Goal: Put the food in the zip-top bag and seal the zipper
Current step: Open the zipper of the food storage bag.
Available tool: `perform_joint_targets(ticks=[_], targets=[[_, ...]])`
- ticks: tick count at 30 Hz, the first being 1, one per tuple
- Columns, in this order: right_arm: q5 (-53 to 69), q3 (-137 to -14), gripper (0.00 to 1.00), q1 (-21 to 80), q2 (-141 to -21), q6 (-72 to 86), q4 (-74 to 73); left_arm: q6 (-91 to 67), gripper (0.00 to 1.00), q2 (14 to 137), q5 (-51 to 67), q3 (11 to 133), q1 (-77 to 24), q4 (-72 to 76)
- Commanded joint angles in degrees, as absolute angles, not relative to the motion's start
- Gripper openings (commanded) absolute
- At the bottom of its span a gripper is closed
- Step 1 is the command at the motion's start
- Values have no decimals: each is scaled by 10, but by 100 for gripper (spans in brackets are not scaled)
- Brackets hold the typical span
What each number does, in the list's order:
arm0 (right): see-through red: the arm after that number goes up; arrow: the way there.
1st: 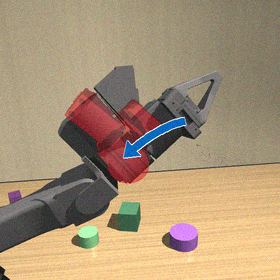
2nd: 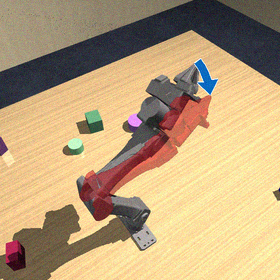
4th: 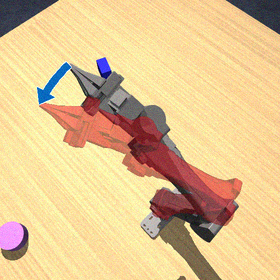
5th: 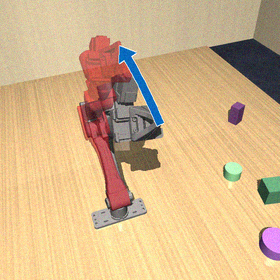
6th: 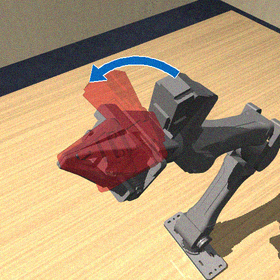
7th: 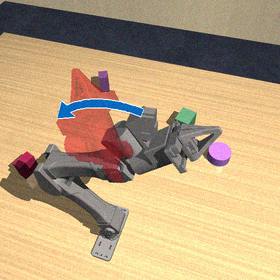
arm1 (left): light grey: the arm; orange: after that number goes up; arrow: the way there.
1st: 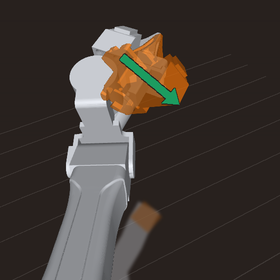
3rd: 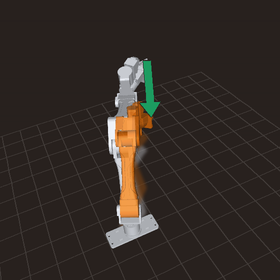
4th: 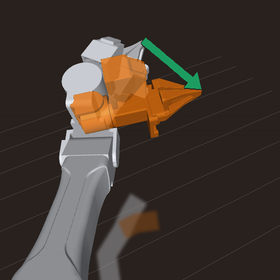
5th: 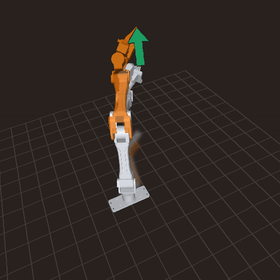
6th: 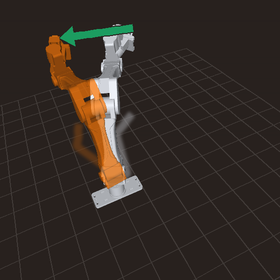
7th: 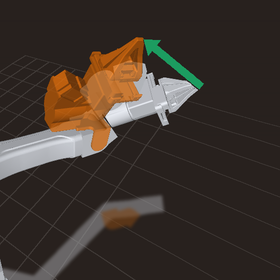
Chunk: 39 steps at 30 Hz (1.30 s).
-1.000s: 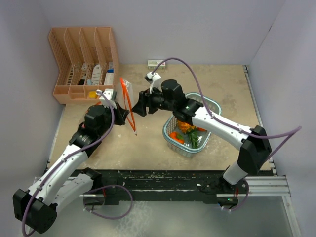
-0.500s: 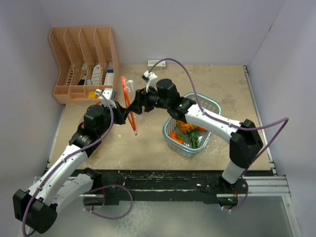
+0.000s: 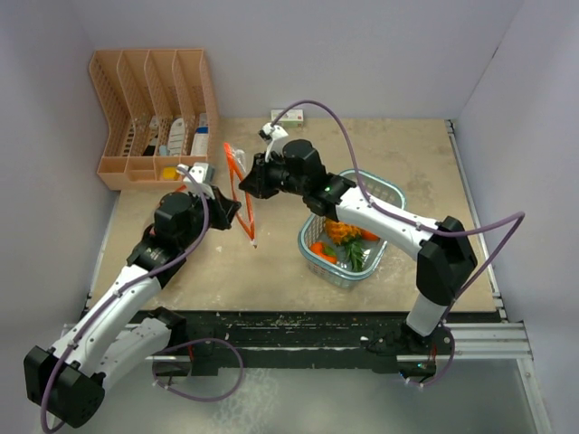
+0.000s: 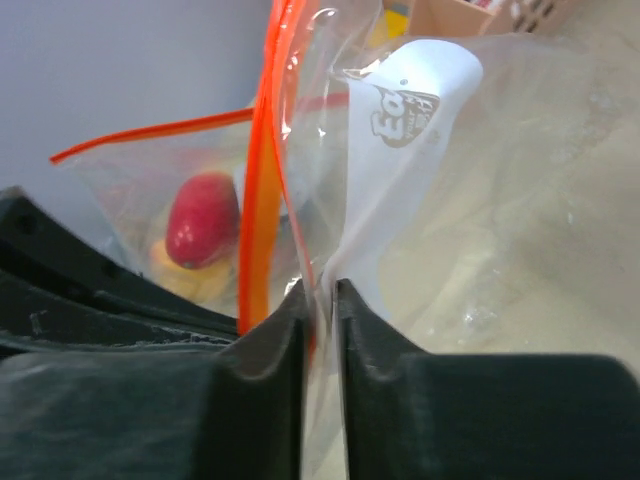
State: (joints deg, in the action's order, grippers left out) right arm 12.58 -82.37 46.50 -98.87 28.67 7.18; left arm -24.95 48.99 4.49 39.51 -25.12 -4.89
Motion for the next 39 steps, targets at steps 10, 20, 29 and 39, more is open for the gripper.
perform_joint_targets(ticks=[10, 20, 29, 39], targets=[[-41, -818, 0, 466, -924, 255, -18, -186, 4, 448, -127, 460, -250, -154], [19, -841, 0, 477, -935, 263, 18, -244, 36, 480, 85, 426, -250, 85], [8, -840, 0, 478, -936, 264, 13, -301, 43, 512, 117, 401, -251, 139], [-4, -836, 0, 478, -928, 258, 5, -274, 43, 467, 97, 404, -250, 45]])
